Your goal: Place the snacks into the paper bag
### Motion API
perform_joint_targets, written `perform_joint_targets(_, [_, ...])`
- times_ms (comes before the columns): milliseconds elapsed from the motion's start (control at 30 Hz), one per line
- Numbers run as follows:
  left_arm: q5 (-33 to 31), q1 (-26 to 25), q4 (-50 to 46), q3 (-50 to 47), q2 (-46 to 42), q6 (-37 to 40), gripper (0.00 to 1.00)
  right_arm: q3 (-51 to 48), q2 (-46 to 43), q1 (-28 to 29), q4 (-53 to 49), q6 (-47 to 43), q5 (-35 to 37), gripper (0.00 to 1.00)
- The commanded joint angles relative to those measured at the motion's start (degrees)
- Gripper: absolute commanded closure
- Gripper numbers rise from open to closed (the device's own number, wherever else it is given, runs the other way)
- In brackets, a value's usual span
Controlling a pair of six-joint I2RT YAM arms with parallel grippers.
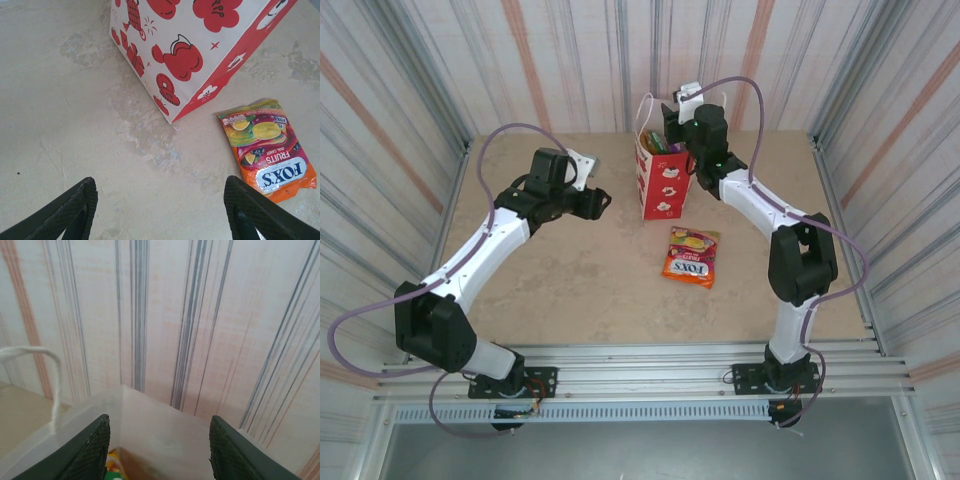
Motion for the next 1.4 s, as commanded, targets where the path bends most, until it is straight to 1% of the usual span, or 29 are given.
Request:
perform_joint_targets(0, [1.06, 0.39, 0.77, 0.94, -0.46, -0.03, 0.29, -2.04, -4.75, 0.56, 1.67, 0.35, -1.95, 0.46])
perform_joint_targets(100, [2.22, 0.38, 0.88, 0.17, -1.02, -0.73, 0.30, -4.93, -7.96, 0.65, 1.49, 0.79, -3.48, 0.46])
perform_joint_targets(200, [3.71, 0.33, 0.93, -0.69, -1.62, -1.85, 0.31, -7.79, -11.93, 0.71, -0.83, 1.97, -4.19, 0.46])
perform_joint_targets(300, [4.28, -0.42, 1.10, -1.81, -2.25, -3.68, 0.32, -10.61, -16.61, 0.73, -6.46, 3.38, -5.01, 0.45])
perform_joint_targets(467, [5.21, -4.55, 3.31, -4.73, -2.26, -8.28, 0.32, -16.47, -25.13, 0.78, -18.10, 7.85, -6.59, 0.43])
perform_joint_targets(600, [5.13, -9.14, 6.77, -7.92, -1.27, -14.62, 0.37, -21.90, -32.06, 0.30, -27.60, 12.79, -7.42, 0.40])
perform_joint_targets(700, [5.33, -11.94, 11.74, -11.47, -0.28, -20.82, 0.39, -26.82, -36.16, -0.80, -33.05, 16.94, -8.30, 0.38])
perform_joint_targets(833, [7.22, -14.46, 17.99, -15.29, 2.46, -30.35, 0.42, -34.27, -39.65, -5.60, -35.93, 23.40, -14.91, 0.37])
perform_joint_targets(933, [7.85, -16.85, 23.50, -18.13, 4.22, -36.85, 0.44, -38.32, -40.26, -9.70, -36.39, 25.18, -19.09, 0.36])
perform_joint_targets(1033, [7.77, -19.04, 28.39, -20.41, 6.29, -42.58, 0.46, -40.21, -38.21, -13.84, -36.39, 26.02, -22.27, 0.34])
perform_joint_targets(1133, [7.79, -20.20, 33.13, -22.43, 8.64, -48.13, 0.48, -39.52, -33.80, -16.78, -35.87, 25.20, -25.52, 0.31])
perform_joint_targets(1200, [7.59, -20.76, 35.94, -23.85, 9.80, -51.04, 0.50, -38.61, -30.73, -17.58, -35.03, 24.01, -26.55, 0.30])
perform_joint_targets(1367, [6.91, -21.32, 38.76, -25.92, 11.36, -54.53, 0.51, -35.77, -22.17, -19.78, -31.79, 21.77, -31.24, 0.29])
